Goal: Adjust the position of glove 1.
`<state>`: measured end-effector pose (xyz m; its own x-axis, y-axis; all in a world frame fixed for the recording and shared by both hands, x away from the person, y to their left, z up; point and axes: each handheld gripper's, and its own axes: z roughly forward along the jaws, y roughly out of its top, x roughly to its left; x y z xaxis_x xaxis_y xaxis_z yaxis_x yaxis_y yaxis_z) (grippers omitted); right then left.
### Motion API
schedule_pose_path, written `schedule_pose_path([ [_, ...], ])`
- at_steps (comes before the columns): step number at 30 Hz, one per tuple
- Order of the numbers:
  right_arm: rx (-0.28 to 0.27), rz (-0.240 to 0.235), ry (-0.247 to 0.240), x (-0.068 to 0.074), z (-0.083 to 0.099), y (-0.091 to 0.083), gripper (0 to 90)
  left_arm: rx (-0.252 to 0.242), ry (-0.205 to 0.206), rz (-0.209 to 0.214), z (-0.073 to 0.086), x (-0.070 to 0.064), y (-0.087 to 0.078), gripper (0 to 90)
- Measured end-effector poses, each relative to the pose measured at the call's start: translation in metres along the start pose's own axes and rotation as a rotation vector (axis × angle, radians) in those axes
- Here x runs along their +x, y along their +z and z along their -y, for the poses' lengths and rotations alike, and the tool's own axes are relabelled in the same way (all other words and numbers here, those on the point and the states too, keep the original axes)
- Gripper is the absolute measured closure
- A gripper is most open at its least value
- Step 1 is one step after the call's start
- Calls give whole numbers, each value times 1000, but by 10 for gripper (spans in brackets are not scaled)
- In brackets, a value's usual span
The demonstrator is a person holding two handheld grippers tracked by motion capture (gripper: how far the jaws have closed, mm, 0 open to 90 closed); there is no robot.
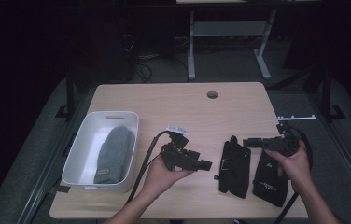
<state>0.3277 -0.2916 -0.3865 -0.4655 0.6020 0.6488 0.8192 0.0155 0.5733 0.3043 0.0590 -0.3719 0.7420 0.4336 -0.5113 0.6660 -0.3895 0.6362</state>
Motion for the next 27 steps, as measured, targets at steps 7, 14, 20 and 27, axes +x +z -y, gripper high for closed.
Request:
schedule_pose_path([
  [7, -19, 11, 32, -14, 12, -10, 463, 10, 2, 26, 1, -2, 14, 288],
  [14, -42, 51, 49, -28, 25, -22, 463, 18, 7, 32, 1, -3, 23, 286],
  [20, -47, 82, 72, -43, 41, -33, 464, 29, 9, 41, 2, -3, 28, 279],
  [27, -29, 143, 83, -57, 59, -41, 470, 30, 9, 37, 2, -3, 29, 274],
])
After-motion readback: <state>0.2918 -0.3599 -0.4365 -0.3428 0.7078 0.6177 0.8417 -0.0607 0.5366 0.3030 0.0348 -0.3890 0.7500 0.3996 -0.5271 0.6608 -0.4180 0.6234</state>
